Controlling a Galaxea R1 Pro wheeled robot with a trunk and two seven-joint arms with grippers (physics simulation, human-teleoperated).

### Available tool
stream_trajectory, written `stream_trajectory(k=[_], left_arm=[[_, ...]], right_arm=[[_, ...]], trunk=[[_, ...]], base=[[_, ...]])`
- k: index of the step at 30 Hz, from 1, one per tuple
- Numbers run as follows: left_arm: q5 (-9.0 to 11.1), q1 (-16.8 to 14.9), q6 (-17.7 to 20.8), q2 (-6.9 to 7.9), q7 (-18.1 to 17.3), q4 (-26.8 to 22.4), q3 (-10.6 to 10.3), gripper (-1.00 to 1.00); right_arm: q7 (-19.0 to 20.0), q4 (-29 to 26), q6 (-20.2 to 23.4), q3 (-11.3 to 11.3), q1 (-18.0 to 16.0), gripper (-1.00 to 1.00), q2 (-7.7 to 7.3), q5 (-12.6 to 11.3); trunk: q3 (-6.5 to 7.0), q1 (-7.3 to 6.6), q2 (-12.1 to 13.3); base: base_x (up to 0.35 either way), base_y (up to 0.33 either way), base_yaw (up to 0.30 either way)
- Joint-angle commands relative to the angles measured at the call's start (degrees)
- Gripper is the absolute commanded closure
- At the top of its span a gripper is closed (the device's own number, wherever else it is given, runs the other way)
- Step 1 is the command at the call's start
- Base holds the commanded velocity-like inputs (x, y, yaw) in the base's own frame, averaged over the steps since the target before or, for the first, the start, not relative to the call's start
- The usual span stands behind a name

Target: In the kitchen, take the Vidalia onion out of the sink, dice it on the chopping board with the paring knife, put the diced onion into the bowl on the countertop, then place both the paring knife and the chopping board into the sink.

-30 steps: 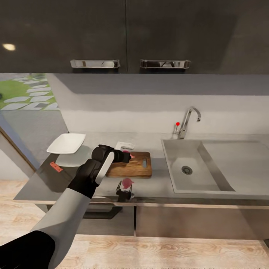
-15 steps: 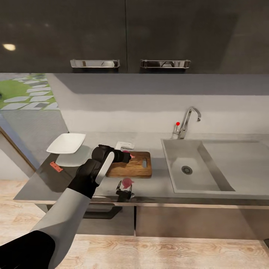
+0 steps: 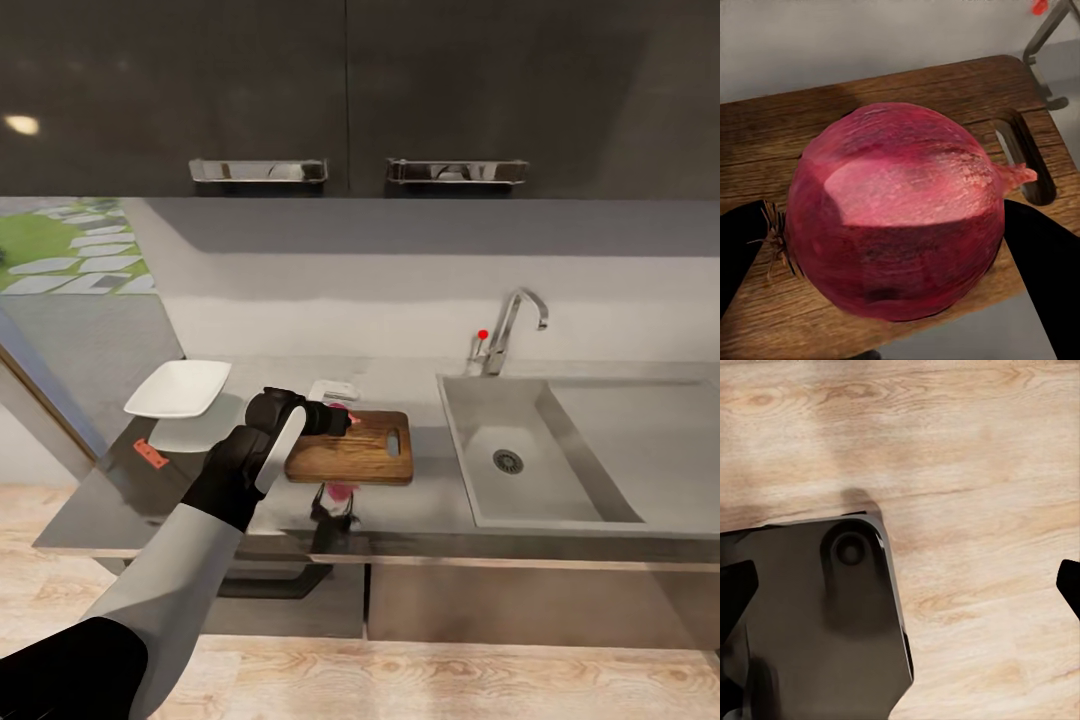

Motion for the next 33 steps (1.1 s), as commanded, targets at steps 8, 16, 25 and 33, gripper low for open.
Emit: stream_trajectory(k=[8, 16, 25, 33], left_arm=[[0.5, 0.0, 0.2, 0.0, 0.4, 0.0, 0.0, 1.0], [0.5, 0.0, 0.2, -0.05, 0.4, 0.8, -0.1, 1.0], [0.5, 0.0, 0.2, -0.09, 0.4, 0.8, -0.4, 1.0], [0.5, 0.0, 0.2, -0.09, 0.4, 0.8, -0.4, 1.0]], right_arm=[[-0.4, -0.1, -0.1, 0.5, 0.0, -1.0, -0.06, -0.5], [-0.4, -0.1, -0.1, 0.5, 0.0, -1.0, -0.06, -0.5], [-0.4, -0.1, -0.1, 0.5, 0.0, -1.0, -0.06, -0.5], [-0.4, 0.0, -0.1, 0.5, 0.0, -1.0, -0.04, -0.5]], trunk=[[-0.62, 0.04, -0.1], [-1.22, 0.04, -0.1], [-1.91, 0.04, -0.1], [-2.2, 0.04, -0.1]], base=[[0.015, 0.007, 0.0], [0.0, 0.0, 0.0], [0.0, 0.0, 0.0], [0.047, -0.052, 0.0]])
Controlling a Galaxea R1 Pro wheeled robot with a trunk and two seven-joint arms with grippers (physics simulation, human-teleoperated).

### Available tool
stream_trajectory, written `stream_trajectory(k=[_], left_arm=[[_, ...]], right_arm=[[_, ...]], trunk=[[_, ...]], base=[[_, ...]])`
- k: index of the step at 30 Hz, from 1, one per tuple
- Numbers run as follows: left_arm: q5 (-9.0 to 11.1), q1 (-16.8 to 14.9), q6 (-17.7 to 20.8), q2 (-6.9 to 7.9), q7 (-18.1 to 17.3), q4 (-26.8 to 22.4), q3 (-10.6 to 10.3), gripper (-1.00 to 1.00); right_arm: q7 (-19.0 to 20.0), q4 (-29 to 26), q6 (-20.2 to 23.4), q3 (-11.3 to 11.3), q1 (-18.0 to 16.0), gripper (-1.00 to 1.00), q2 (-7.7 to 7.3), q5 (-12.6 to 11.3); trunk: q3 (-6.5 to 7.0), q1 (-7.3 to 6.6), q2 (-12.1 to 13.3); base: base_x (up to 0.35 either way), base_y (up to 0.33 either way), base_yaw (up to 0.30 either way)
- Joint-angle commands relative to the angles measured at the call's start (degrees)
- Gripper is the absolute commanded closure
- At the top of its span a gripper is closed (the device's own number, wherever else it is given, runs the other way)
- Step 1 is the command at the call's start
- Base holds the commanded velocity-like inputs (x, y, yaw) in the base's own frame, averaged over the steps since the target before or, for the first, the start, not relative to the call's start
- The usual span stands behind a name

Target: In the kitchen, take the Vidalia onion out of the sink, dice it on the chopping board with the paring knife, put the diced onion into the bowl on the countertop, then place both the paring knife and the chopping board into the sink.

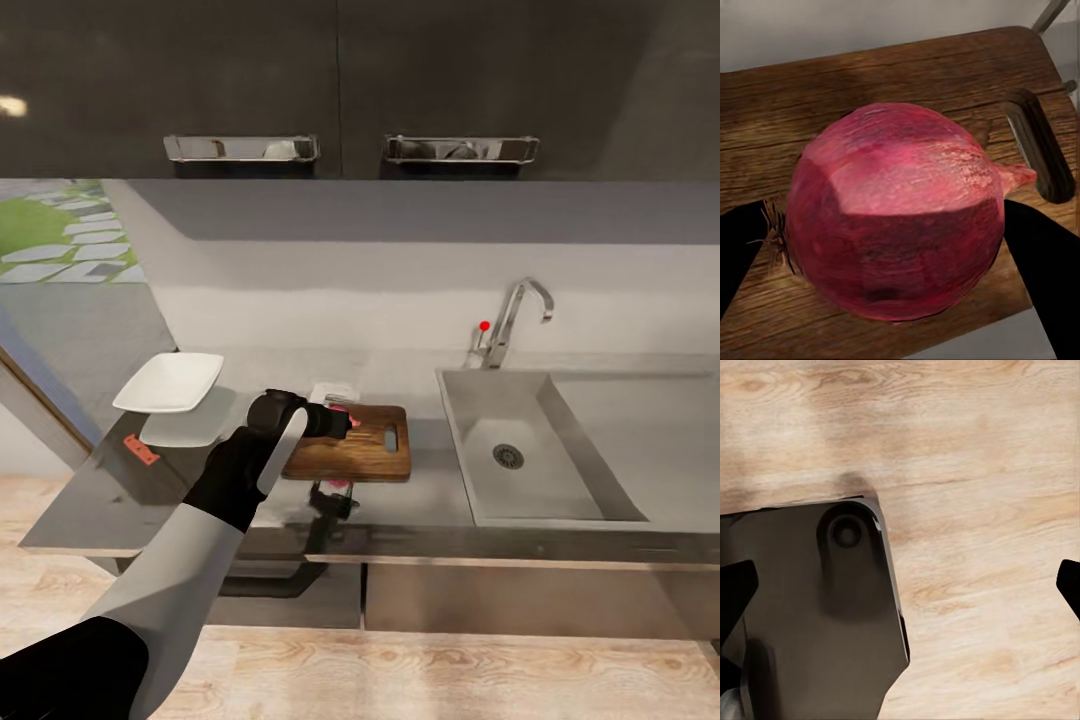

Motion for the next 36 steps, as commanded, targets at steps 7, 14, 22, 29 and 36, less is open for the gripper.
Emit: stream_trajectory(k=[7, 14, 22, 29, 36], left_arm=[[0.5, -0.1, 0.2, 0.0, 0.4, 0.0, 0.0, 1.0], [0.5, -0.1, 0.2, 0.0, 0.4, 0.2, 0.0, 1.0], [0.4, -0.1, 0.2, 0.0, 0.4, 0.5, 0.0, 1.0], [0.5, 0.0, 0.2, 0.0, 0.4, 0.5, 0.0, 1.0], [0.5, -0.1, 0.2, 0.0, 0.4, 0.5, 0.0, 1.0]], right_arm=[[-0.4, -0.1, -0.1, 0.5, 0.0, -1.0, 0.01, -0.5], [-0.2, -0.1, -0.2, 0.6, 0.0, -1.0, 0.02, -0.4], [-0.2, -0.1, -0.1, 0.6, 0.0, -1.0, -0.07, -0.3], [-0.1, -0.1, -0.2, 0.6, 0.0, -1.0, 0.02, -0.3], [-0.2, -0.1, -0.1, 0.7, 0.0, -1.0, 0.1, -0.4]], trunk=[[-0.11, 0.05, -0.1], [-0.11, 0.05, -0.1], [-0.11, 0.05, -0.1], [-0.11, 0.05, -0.1], [-0.35, 0.05, -0.1]], base=[[0.057, -0.056, 0.0], [0.002, -0.002, 0.0], [0.0, 0.0, 0.0], [0.0, 0.0, 0.0], [0.0, 0.0, 0.0]])
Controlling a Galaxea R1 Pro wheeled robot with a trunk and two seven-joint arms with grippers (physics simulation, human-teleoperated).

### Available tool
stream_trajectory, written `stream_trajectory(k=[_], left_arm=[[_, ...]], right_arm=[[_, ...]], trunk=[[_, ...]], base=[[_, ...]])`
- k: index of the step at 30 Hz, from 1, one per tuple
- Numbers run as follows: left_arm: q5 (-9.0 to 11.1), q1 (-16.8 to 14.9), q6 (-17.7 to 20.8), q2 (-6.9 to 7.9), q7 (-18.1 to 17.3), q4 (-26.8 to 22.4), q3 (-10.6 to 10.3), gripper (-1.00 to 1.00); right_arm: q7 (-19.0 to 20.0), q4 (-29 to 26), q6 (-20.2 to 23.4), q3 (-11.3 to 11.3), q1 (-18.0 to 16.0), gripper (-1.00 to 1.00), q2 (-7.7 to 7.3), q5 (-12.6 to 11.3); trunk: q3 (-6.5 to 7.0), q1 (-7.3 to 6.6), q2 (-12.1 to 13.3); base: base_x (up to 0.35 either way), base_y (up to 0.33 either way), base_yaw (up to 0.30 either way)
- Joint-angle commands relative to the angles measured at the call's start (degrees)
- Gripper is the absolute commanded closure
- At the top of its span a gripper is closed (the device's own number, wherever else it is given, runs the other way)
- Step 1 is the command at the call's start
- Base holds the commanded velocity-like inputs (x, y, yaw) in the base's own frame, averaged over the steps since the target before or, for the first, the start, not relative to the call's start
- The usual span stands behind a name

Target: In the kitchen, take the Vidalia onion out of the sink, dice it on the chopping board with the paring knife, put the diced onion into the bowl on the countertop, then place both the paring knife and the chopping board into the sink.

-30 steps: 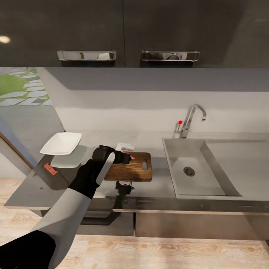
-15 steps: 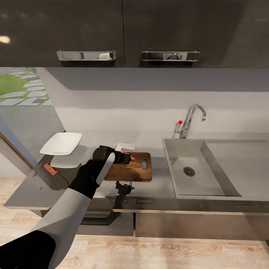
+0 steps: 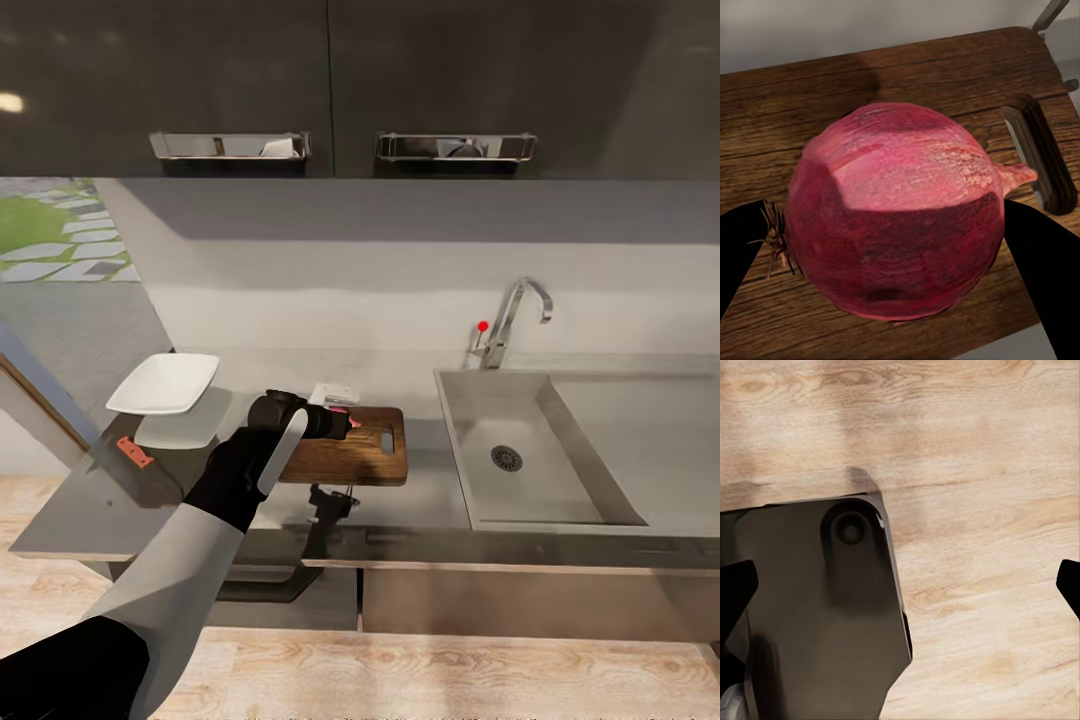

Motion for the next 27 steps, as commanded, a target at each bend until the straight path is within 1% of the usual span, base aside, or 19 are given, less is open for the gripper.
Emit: stream_trajectory(k=[1, 13, 20, 27], left_arm=[[0.5, -0.1, 0.2, 0.0, 0.4, 0.0, 0.0, 1.0], [0.5, -0.1, 0.2, 0.0, 0.4, 0.0, 0.0, 1.0], [0.5, 0.0, 0.2, 0.0, 0.4, -0.1, 0.0, 1.0], [0.5, 0.0, 0.2, 0.0, 0.4, -0.1, 0.0, 1.0]], right_arm=[[-0.3, -0.1, -0.1, 0.5, 0.0, -1.0, -0.05, -0.5], [-0.4, -0.1, -0.1, 0.5, 0.0, -1.0, -0.05, -0.5], [-0.4, -0.1, -0.1, 0.5, 0.0, -1.0, -0.05, -0.5], [-0.4, -0.1, -0.1, 0.5, 0.0, -1.0, -0.05, -0.5]], trunk=[[-0.16, 0.03, -0.1], [-1.09, 0.03, -0.1], [-1.22, 0.03, -0.1], [-1.22, 0.03, -0.1]], base=[[0.0, 0.0, 0.0], [0.0, 0.0, 0.0], [0.001, 0.0, 0.0], [0.126, 0.0, 0.0]])
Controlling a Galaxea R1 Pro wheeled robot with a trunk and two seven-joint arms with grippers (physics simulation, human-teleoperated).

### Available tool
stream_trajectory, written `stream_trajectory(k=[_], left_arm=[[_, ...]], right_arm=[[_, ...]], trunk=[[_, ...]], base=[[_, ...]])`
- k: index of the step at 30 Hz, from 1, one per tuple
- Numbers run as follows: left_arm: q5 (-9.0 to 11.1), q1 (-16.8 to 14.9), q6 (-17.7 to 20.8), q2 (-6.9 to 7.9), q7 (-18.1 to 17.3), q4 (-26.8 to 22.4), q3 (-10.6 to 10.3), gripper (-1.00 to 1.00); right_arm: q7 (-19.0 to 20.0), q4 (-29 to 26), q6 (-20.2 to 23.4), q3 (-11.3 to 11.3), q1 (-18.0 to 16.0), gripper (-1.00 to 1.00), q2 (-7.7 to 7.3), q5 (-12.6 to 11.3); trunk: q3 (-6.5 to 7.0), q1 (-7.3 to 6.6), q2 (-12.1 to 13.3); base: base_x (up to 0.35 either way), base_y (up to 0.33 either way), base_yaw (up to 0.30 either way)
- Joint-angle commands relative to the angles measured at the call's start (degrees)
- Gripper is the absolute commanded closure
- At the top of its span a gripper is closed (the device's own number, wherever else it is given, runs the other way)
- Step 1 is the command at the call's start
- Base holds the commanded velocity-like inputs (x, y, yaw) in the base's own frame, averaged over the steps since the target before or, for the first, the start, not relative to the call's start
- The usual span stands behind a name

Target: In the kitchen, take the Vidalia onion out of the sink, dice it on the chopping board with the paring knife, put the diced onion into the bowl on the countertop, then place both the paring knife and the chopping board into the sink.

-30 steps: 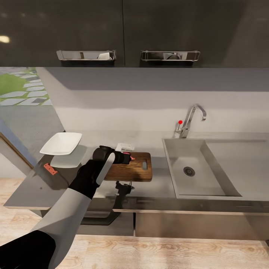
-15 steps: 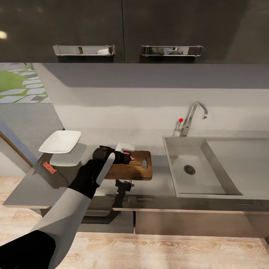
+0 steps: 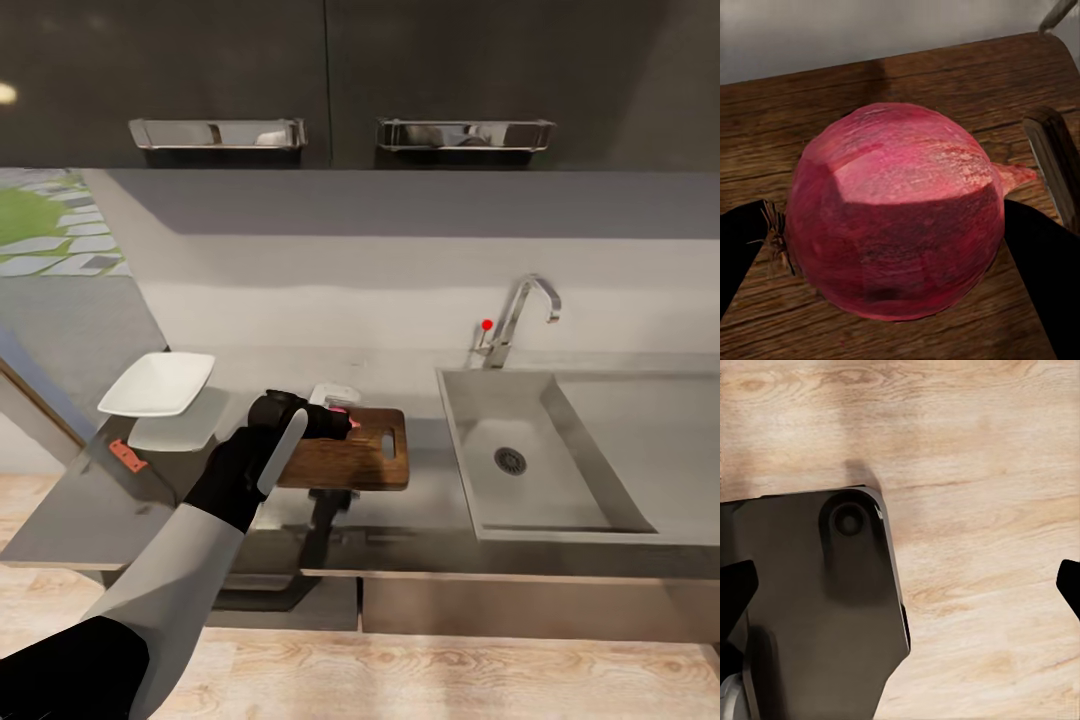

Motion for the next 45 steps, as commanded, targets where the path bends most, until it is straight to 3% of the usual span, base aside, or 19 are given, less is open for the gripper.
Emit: stream_trajectory(k=[1, 13, 35, 45], left_arm=[[0.5, 0.0, 0.2, 0.0, 0.4, 0.0, 0.0, 1.0], [0.5, 0.0, 0.2, 0.0, 0.4, 0.0, 0.0, 1.0], [0.5, -0.1, 0.2, 0.0, 0.4, -0.3, 0.0, 1.0], [0.5, -0.1, 0.2, 0.0, 0.4, -0.5, 0.0, 1.0]], right_arm=[[-0.3, -0.1, -0.1, 0.5, 0.0, -1.0, -0.05, -0.5], [-0.4, -0.1, -0.1, 0.5, 0.0, -1.0, -0.05, -0.5], [-0.4, -0.1, -0.1, 0.5, 0.0, -1.0, -0.05, -0.6], [-0.3, -0.1, -0.1, 0.5, 0.0, -1.0, -0.05, -0.6]], trunk=[[-0.09, 0.05, -0.1], [-0.15, 0.05, -0.1], [-1.99, 0.05, -0.1], [-2.15, 0.05, -0.1]], base=[[0.193, 0.0, 0.0], [0.038, 0.0, 0.0], [-0.043, 0.0, 0.0], [-0.042, 0.0, 0.0]])
